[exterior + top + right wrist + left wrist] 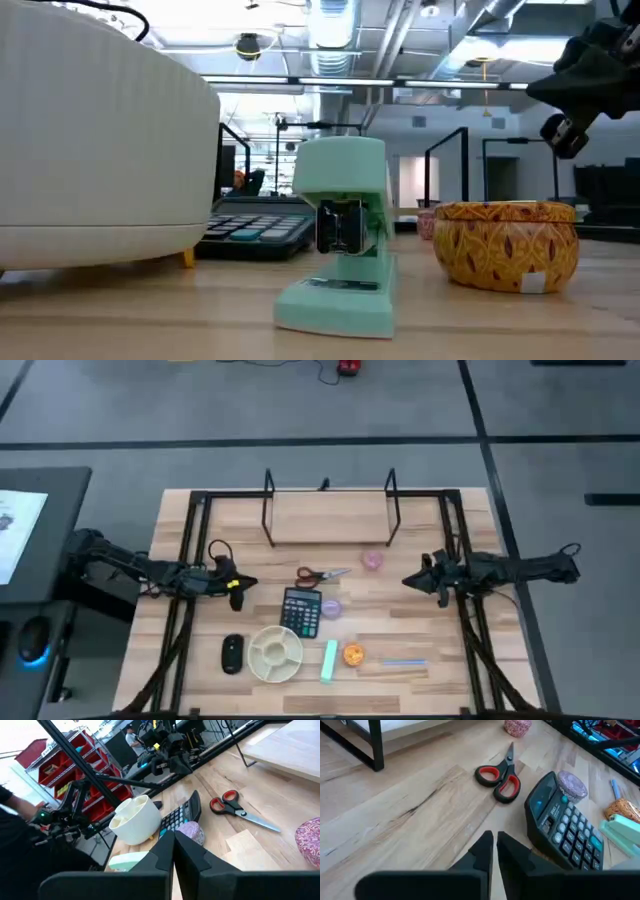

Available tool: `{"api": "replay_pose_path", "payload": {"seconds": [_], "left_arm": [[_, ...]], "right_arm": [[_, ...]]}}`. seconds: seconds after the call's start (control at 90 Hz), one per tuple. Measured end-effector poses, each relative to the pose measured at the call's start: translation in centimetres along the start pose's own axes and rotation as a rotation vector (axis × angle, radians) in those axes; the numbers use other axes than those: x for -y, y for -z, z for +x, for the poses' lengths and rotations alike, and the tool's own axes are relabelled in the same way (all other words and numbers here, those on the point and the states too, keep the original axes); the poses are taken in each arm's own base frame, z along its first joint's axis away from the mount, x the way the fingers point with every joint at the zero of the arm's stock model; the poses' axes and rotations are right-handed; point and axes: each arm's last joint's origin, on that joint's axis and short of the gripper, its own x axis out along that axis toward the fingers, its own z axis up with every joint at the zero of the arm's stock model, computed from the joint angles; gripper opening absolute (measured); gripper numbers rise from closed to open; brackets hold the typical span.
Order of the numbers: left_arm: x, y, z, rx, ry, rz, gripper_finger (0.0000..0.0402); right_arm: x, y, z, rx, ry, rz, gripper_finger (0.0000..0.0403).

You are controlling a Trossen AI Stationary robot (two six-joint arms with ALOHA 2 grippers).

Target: Stock shelves

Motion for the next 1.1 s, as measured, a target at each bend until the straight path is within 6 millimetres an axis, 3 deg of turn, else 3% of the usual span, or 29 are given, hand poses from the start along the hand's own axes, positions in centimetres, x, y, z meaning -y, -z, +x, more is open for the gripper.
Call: {"api": "replay_pose_path", "payload": {"seconds": [0.344, 0.433, 0.544, 0.8, 0.933, 1.1], "left_arm": [[-0.1, -0.1, 0.0, 0.021, -0.018, -0.002, 0.0008], [0.5, -0.4, 0.0, 0.012, 0.082, -0.059, 0.0008], [1.6, -2.0, -0.2, 0.136, 0.178, -0.062, 0.0008], [5.0, -7.8, -1.6, 0.346, 0.258, 0.171, 0.0008], [7.1, -10.6, -1.8, 0.284, 0.244, 0.283, 0.0008], [9.8, -13.1, -1.4, 0.039, 0.266, 0.377, 0.0008]], "right_arm": [[0.0, 0.0, 0.0, 0.000, 0.000, 0.000, 0.0000], [0.0, 0.0, 0.0, 0.000, 0.000, 0.000, 0.0000], [0.0, 0.0, 0.0, 0.000, 0.000, 0.000, 0.0000], [0.0, 0.0, 0.0, -0.001, -0.001, 0.000, 0.0000], [0.0, 0.0, 0.0, -0.001, -0.001, 0.000, 0.0000], [0.0, 0.0, 0.0, 0.000, -0.001, 0.000, 0.0000]]}}
